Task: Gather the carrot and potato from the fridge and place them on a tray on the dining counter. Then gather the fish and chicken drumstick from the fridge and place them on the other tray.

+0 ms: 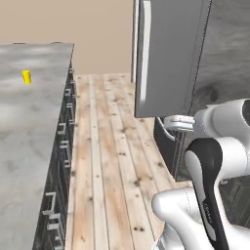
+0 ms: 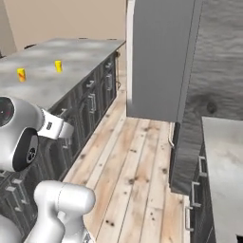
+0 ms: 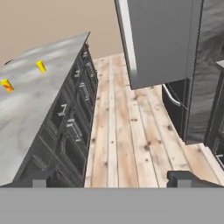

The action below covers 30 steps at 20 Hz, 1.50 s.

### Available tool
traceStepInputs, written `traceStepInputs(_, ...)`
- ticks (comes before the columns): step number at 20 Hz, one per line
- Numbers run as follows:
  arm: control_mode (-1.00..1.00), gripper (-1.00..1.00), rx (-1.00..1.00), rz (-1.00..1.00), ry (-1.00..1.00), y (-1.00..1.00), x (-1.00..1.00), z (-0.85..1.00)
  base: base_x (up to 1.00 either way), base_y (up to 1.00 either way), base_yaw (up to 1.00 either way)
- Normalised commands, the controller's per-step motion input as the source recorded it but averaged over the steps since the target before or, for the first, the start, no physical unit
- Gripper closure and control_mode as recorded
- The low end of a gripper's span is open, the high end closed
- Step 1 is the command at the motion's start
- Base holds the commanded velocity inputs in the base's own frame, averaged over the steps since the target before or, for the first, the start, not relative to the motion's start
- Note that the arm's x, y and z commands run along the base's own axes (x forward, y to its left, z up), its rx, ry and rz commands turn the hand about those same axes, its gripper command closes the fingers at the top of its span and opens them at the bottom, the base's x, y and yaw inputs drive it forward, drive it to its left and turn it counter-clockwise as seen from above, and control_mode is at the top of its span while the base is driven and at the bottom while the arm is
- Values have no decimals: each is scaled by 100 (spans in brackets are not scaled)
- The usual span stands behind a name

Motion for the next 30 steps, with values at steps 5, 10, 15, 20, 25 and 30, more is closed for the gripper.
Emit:
traceStepInputs(5,100,-100,0,0,0,0,0,0,98,3,-1)
traceStepInputs(10,100,-100,0,0,0,0,0,0,88,20,-7)
traceStepInputs(15,100,-100,0,0,0,0,0,0,30,84,-7)
traceStepInputs(20,100,-100,0,0,0,0,0,0,44,52,-6)
traceStepInputs(25,100,-100,0,0,0,0,0,0,58,-13,-1)
traceStepInputs(30,100,-100,0,0,0,0,0,0,67,-19,-2)
